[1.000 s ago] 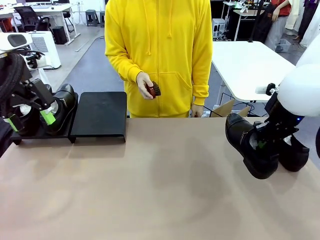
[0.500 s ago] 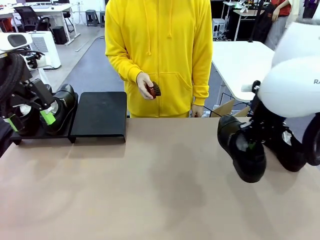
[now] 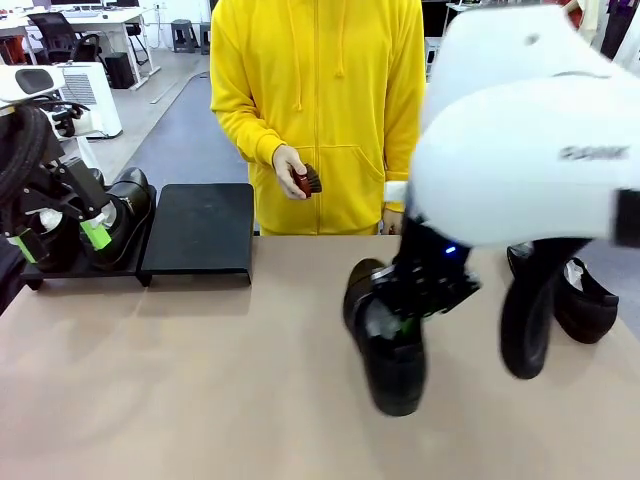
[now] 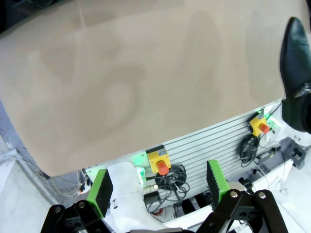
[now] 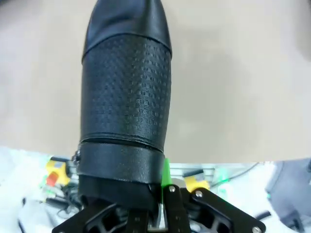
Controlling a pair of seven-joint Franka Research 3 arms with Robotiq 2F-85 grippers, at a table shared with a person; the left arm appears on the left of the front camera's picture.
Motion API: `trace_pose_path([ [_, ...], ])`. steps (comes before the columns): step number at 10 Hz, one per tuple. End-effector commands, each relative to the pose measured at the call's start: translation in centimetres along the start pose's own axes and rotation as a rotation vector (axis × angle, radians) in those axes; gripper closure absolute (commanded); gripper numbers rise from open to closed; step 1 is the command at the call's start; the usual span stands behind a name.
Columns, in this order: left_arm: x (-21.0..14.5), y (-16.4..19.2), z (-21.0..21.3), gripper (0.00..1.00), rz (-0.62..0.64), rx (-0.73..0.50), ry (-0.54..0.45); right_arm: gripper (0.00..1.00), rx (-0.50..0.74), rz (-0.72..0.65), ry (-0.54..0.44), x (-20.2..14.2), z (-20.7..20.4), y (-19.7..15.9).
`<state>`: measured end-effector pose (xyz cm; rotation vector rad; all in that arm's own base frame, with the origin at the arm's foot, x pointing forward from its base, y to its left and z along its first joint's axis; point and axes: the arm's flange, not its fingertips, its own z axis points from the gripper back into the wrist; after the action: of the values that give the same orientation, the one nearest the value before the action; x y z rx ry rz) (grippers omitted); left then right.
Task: Organize the shoes by placing them on the stand.
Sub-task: Pick up one Shoe and place it in the middle of the table.
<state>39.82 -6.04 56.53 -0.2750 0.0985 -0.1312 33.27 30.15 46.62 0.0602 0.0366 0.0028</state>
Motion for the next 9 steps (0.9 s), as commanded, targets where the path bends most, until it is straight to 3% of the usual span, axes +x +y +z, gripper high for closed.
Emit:
trace_pose_path([
  [1, -0.4, 0.3, -0.2, 0.0, -0.012, -0.003, -0.001, 1.0, 0.008, -0.063, -0.014, 1.9, -2.6, 3.2],
  [3, -0.4, 0.3, -0.2, 0.0, -0.012, -0.003, -0.001, 1.0, -0.012, -0.091, -0.091, 2.3, -5.6, 5.5],
  [7, -0.4, 0.3, -0.2, 0.0, -0.012, -0.003, -0.001, 1.0, -0.021, -0.029, -0.005, 5.0, -10.0, 7.5],
  [8, -0.4, 0.3, -0.2, 0.0, -0.012, -0.003, -0.001, 0.94, -0.025, -0.006, 0.026, 5.4, -10.7, 7.4],
  [9, -0.4, 0.3, -0.2, 0.0, -0.012, -0.003, -0.001, 0.8, -0.028, -0.009, 0.045, 5.6, -11.1, 7.2],
])
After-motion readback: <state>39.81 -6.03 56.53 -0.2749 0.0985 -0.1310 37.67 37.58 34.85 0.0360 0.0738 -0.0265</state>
